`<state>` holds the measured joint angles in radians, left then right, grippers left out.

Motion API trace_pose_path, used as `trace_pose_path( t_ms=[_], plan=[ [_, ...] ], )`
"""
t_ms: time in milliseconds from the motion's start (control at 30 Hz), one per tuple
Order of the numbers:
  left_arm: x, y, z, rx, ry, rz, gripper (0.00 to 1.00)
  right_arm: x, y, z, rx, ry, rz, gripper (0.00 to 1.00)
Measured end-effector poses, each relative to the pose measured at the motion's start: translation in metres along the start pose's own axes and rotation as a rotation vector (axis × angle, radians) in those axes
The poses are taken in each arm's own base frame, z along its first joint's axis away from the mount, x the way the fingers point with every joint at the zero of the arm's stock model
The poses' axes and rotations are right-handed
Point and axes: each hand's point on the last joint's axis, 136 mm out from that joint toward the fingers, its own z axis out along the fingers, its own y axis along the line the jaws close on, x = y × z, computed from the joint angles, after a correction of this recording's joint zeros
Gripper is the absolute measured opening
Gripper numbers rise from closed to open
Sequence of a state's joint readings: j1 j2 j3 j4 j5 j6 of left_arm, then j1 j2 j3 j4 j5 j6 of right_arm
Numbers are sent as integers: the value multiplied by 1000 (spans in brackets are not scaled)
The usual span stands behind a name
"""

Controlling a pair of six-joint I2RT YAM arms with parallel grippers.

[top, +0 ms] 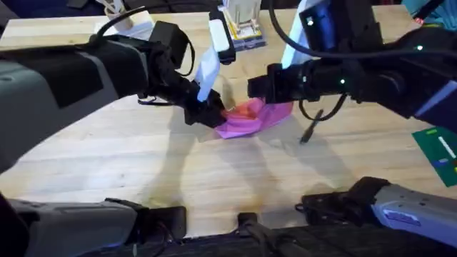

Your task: Unzip the bag, pick up the pens from the table one at a time and place them inside, then zip the bag closed.

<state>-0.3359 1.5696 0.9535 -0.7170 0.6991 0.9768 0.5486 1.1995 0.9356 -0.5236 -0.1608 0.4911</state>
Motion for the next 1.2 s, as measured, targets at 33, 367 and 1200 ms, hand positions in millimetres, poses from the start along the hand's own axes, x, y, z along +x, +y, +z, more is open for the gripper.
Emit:
trace_pose_path(
  t_ms=[33, 367, 1200],
  plan=[
    [0, 0, 0, 0, -1, 0, 44, -1, -2, 0, 3, -3, 5, 31],
    [-7, 0, 0, 2, -23, 17, 44, -48, -16, -65, -49, -242, 82, 996],
    [-8, 2, 0, -4, -27, 23, 44, 30, -59, -93, 63, -4, 249, 998]
  ],
)
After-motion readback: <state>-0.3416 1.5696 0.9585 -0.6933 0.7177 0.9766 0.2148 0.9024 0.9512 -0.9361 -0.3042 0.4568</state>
